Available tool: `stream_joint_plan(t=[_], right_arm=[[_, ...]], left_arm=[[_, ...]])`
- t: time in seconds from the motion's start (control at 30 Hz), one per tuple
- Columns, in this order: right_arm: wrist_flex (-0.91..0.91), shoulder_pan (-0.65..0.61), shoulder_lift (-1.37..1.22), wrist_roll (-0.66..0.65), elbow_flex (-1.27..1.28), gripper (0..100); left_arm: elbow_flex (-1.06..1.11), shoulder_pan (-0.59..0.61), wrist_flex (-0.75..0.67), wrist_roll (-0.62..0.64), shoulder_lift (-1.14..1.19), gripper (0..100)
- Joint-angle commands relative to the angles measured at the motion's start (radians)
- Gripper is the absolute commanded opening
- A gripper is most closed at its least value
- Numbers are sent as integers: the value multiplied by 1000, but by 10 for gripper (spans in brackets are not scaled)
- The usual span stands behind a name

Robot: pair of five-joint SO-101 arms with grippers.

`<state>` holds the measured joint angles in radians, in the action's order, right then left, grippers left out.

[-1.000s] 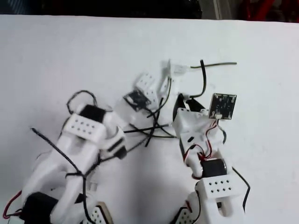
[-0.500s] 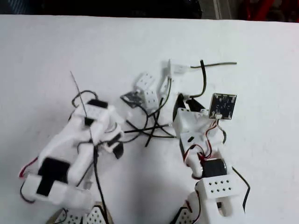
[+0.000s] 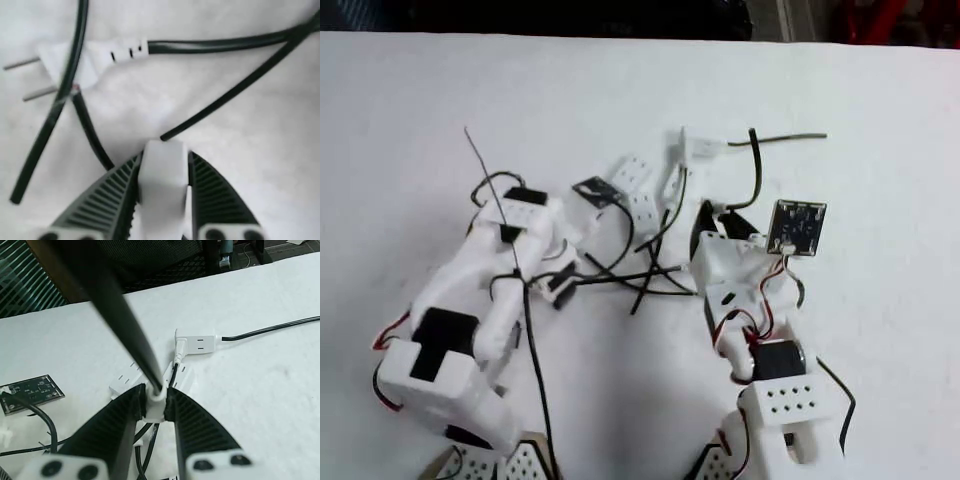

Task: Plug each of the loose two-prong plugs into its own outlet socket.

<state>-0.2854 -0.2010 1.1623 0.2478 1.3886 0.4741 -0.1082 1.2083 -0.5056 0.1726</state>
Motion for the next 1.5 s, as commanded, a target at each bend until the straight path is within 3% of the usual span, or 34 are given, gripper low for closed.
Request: stream_joint_plan(t=[0.0,0.37,0.53,0.67,0.97,1.23,1.47], right_arm=[[15,4,19,-14,-14,17],[15,7,19,-14,-14,17],[15,7,19,-14,-14,17],[15,5,19,-14,-14,17],[15,4,19,-14,-14,17],[15,4,19,-14,-14,17],[15,2,18,-14,-12,17]], left_arm=[[-34,-33,6,2,-4,28],[3,-297,5,180,-4,21],[-3,-354,6,190,-4,33],[2,-352,41,115,-5,232],[-35,-182,68,3,-160,255],[-37,44,-37,-44,-185,290],[-38,107,34,-95,-266,286]])
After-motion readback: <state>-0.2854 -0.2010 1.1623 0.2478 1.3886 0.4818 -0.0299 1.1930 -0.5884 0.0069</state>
